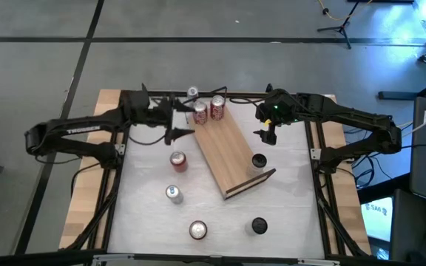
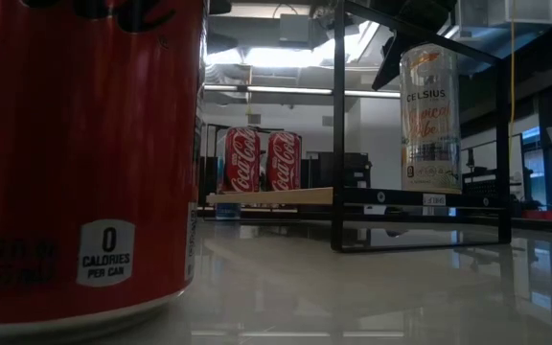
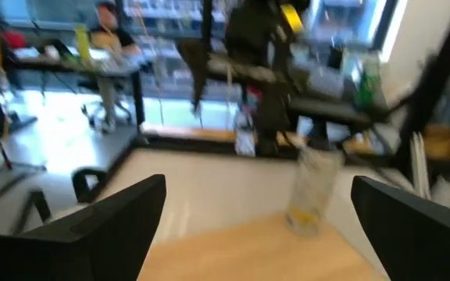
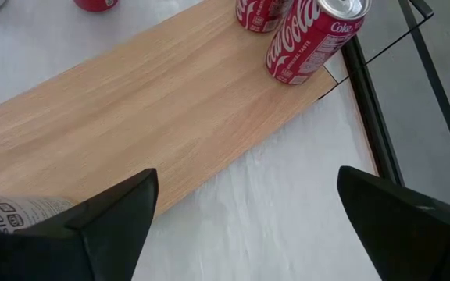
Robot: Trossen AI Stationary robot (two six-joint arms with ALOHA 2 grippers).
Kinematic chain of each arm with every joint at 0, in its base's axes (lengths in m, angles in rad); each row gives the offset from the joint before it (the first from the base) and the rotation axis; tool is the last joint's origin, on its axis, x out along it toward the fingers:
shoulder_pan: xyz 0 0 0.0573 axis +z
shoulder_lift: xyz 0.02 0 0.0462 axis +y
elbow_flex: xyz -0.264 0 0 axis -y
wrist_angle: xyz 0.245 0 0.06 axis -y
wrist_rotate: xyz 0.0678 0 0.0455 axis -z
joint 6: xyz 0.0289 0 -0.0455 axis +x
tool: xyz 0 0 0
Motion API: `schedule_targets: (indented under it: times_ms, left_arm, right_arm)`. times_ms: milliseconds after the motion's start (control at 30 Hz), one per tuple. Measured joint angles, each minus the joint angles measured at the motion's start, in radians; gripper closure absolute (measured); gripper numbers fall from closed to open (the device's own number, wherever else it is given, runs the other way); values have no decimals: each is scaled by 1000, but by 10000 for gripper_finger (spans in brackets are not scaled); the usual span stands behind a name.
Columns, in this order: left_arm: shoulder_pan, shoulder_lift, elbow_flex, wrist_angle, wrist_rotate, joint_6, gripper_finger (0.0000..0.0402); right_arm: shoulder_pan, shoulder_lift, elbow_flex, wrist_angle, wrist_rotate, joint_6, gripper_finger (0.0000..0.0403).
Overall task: Place canned beverage on shelf
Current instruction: Put the top red black soda can on the shelf
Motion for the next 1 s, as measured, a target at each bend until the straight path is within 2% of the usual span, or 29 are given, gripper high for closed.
schedule_targets:
  times_ms: [300,500,600,833,1000]
  left_arm:
    - [-172,-31,10,-247,-194,16,3]
    - [-275,-7,144,-587,-357,39,3]
    - [-319,8,204,-708,-418,29,3]
    - [-377,59,281,-895,-431,-70,3]
    - [-384,105,282,-975,-431,-99,3]
  right_arm:
    - [0,0,0,0,0,32,13]
    - [0,0,0,0,0,34,13]
    - [0,0,0,0,0,34,13]
    - [0,0,0,0,0,34,13]
    - [0,0,0,0,0,34,13]
